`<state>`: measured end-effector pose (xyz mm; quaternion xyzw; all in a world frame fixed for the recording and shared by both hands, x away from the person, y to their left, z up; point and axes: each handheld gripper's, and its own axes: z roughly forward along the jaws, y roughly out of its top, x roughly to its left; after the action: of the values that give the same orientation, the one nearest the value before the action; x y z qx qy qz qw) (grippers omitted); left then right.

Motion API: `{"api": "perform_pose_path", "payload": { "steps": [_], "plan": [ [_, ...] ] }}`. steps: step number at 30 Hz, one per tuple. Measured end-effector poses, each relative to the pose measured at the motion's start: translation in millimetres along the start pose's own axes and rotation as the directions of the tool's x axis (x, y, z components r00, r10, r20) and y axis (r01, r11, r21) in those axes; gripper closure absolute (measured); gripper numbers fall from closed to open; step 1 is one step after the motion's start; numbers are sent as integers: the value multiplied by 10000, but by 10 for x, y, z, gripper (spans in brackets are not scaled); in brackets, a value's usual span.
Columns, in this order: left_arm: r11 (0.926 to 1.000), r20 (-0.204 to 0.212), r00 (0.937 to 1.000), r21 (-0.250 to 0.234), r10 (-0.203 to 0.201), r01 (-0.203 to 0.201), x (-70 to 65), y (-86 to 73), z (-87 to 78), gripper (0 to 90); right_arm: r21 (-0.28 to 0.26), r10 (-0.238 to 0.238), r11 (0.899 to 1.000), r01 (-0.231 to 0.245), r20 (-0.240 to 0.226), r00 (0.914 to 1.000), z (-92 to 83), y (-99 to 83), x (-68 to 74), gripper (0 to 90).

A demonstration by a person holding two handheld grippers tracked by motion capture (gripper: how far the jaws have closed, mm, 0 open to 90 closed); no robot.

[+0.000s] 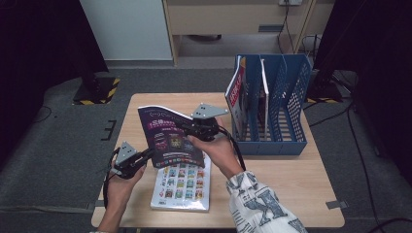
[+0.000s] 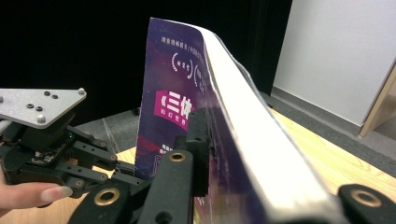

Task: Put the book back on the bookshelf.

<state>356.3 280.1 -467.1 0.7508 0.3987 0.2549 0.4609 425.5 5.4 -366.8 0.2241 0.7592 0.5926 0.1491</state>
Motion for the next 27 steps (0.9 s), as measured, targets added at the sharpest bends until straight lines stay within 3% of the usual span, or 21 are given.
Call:
{"api": "perform_pose_path", "payload": {
  "steps": [15,27],
  "plan": [
    [10000,55,10000,-15,-39,39,15,-9,-2,827,228,-330,9992,328,111,9994,19,24,36,841],
    [9986,47,9989,-226,-470,471,90,-48,-7,774,21,-764,9971,764,9,9971,3,63,170,843]
  ]
}}
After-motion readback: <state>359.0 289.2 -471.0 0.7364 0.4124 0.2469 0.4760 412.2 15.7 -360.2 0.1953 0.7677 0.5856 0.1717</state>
